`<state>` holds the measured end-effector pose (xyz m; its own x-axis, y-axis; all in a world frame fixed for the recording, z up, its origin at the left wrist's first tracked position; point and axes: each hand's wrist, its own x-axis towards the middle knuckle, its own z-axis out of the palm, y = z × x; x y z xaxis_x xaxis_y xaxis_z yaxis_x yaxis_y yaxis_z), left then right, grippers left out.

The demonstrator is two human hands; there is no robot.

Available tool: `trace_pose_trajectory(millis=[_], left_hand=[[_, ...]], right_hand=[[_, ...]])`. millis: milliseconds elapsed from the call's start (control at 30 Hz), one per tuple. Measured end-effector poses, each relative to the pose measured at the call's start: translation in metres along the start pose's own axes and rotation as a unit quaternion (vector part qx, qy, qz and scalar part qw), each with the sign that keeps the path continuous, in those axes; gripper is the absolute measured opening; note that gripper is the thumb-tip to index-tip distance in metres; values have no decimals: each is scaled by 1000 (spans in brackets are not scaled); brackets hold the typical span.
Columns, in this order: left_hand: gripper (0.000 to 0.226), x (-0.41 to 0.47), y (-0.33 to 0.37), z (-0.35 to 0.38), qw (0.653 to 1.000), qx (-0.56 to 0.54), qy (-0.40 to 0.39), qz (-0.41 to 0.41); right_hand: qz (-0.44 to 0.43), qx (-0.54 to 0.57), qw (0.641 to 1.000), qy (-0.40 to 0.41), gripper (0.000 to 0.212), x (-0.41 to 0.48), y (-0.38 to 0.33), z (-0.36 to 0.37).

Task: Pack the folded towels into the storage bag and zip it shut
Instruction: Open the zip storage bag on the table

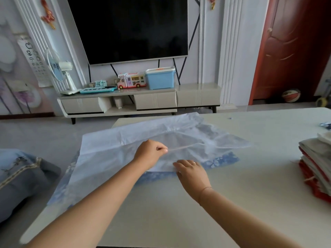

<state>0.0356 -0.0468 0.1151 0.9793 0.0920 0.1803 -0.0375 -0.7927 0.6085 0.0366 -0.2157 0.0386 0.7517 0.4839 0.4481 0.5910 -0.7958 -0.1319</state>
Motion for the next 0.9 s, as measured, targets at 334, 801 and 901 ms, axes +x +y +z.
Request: trace_pose_trajectory(millis=[334,801,901], left_hand=[[15,17,11,-22,991,-72,113,-7],[15,41,22,-66,988,-112,110,0],[16,22,24,-39,994,-95,59,12]], right_hand=[[8,32,990,-139,35,-30,8,28],[13,40,988,-148,38,-43,7,20],[15,98,989,-107,53,-36,-19,15]])
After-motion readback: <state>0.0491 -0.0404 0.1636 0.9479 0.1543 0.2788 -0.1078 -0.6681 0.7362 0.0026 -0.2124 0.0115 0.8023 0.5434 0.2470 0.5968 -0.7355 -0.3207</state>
